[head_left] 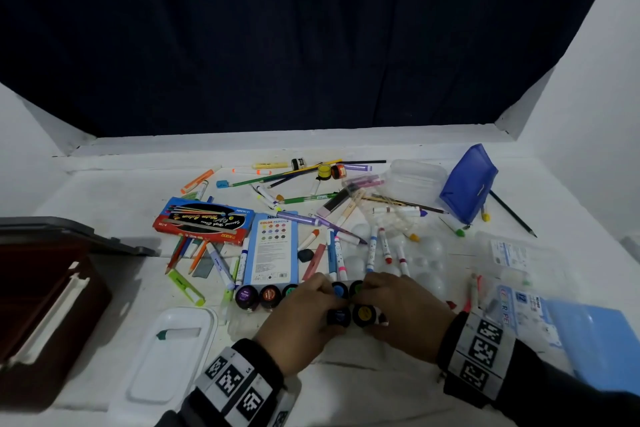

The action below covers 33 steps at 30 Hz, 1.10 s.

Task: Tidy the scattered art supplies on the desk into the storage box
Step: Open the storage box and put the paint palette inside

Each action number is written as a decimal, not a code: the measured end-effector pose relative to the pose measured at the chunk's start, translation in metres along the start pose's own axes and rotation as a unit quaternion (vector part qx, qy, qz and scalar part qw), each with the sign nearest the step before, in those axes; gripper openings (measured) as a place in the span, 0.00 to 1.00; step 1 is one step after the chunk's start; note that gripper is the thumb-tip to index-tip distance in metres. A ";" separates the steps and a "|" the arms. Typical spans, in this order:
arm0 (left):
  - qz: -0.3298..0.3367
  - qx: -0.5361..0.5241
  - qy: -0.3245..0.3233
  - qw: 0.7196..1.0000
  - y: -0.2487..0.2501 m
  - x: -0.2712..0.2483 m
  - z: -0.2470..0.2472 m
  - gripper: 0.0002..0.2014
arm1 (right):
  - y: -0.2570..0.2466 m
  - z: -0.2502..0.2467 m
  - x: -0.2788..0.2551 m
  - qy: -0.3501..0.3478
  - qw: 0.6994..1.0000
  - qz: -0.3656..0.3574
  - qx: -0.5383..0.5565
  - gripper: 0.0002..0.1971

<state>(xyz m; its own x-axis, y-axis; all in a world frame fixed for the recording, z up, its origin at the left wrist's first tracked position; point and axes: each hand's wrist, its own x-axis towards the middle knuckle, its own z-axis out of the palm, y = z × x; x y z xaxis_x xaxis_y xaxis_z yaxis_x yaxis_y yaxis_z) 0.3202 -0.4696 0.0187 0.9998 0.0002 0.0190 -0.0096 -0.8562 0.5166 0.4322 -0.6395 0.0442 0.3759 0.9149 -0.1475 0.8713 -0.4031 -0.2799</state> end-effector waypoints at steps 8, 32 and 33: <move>-0.022 0.049 -0.032 0.998 0.005 0.006 -0.010 0.17 | -0.007 -0.013 0.011 -0.062 0.997 0.033 -0.042 0.13; -0.014 0.118 -0.054 0.991 -0.004 0.007 -0.018 0.16 | 0.010 -0.025 0.020 -0.089 0.994 0.059 -0.020 0.13; -0.015 0.121 -0.053 0.991 -0.006 0.007 -0.019 0.17 | 0.011 -0.024 0.020 -0.081 0.995 0.061 -0.008 0.13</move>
<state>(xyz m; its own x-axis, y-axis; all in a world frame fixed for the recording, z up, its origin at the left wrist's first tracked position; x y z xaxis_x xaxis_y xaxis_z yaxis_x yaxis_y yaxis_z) 0.3271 -0.4548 0.0318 0.9958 -0.0167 -0.0906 0.0108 -0.9554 0.2950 0.4566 -0.6250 0.0609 0.4247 0.8425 -0.3315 0.8278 -0.5096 -0.2346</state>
